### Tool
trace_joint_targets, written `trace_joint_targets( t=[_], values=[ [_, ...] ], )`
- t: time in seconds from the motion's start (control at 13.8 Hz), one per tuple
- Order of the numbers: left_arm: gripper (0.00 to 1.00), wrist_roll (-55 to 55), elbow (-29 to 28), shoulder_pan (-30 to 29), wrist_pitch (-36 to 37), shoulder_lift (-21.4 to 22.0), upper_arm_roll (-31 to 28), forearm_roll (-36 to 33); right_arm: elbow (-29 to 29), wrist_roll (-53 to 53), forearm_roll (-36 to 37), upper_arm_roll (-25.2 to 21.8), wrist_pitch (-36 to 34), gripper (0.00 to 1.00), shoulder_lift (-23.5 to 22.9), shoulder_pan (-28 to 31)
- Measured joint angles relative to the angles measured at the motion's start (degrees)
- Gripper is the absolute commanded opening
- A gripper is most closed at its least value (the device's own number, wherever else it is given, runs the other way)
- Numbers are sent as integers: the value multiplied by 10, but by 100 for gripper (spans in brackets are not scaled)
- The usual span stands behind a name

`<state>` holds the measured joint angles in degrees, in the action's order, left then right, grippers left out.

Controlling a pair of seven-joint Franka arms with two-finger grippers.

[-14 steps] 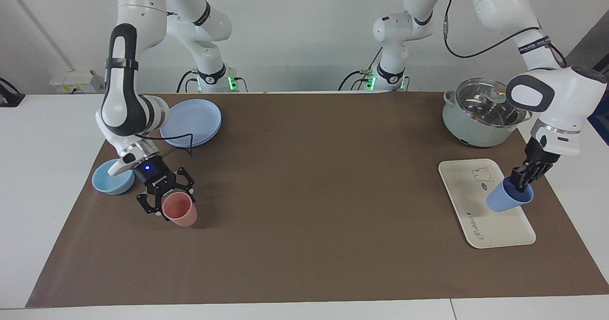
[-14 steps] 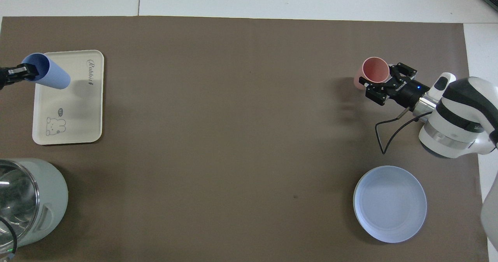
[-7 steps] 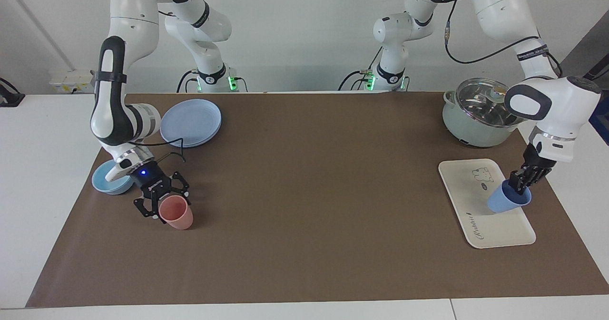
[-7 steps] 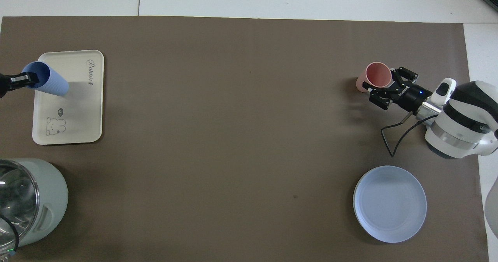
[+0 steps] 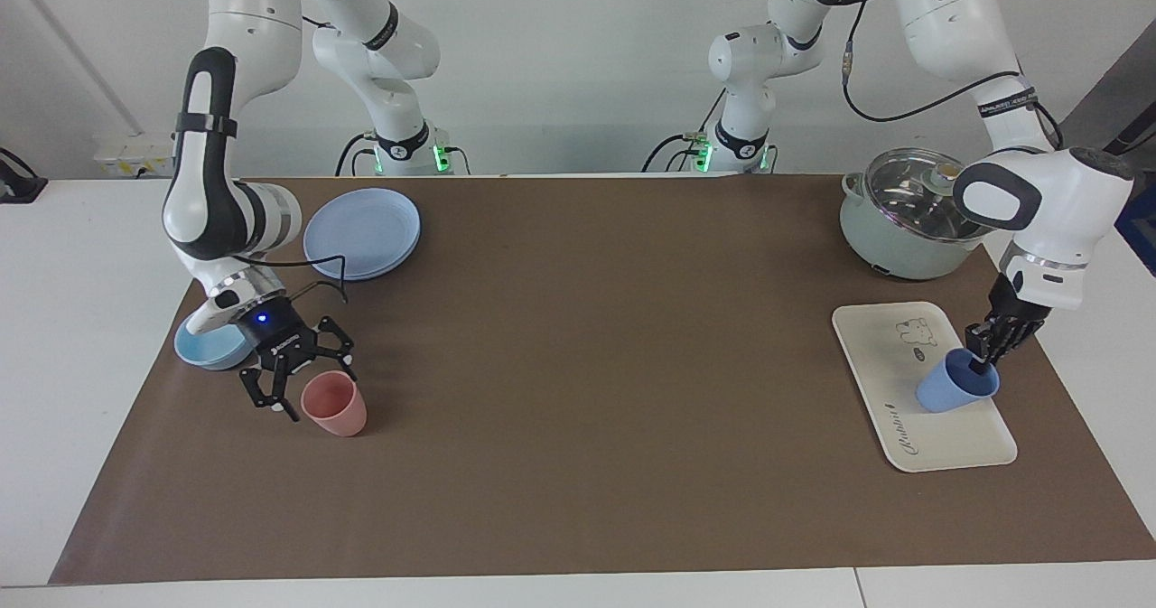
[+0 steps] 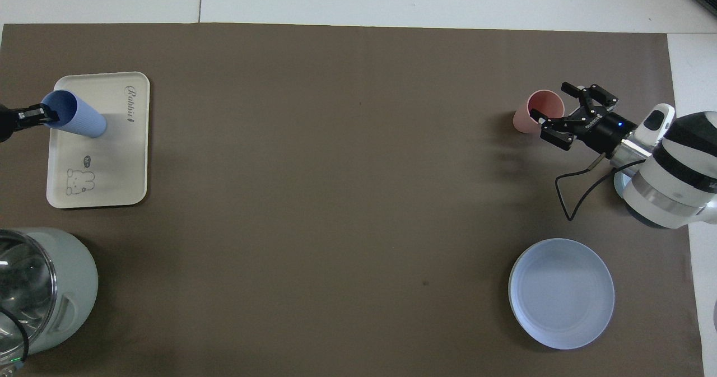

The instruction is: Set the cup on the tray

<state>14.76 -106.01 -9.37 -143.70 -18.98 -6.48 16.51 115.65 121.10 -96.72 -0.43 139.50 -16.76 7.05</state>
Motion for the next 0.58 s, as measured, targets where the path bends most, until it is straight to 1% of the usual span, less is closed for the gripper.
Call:
trace_joint_targets(
  t=[0.07, 0.15, 0.29, 0.36, 0.51, 0.58],
  values=[
    [99, 0, 0, 0, -1, 0, 0, 0, 1, -7, 5, 0, 8, 100, 11, 0],
    [100, 0, 1, 0, -1, 0, 1, 0, 2, -18, 25, 0, 14, 100, 20, 0],
    [100, 1, 14, 1, 14, 0, 3, 0, 2, -72, 110, 0, 20, 100, 35, 0],
    [100, 1, 33, 1, 43, 0, 4, 0, 0, -111, 163, 0, 22, 100, 43, 0],
    [100, 1, 91, 1, 133, 1, 4, -4, -6, -197, 280, 0, 23, 100, 62, 0],
    [100, 1, 121, 1, 179, 1, 4, -18, -10, -237, 338, 0, 23, 100, 72, 0]
  ],
)
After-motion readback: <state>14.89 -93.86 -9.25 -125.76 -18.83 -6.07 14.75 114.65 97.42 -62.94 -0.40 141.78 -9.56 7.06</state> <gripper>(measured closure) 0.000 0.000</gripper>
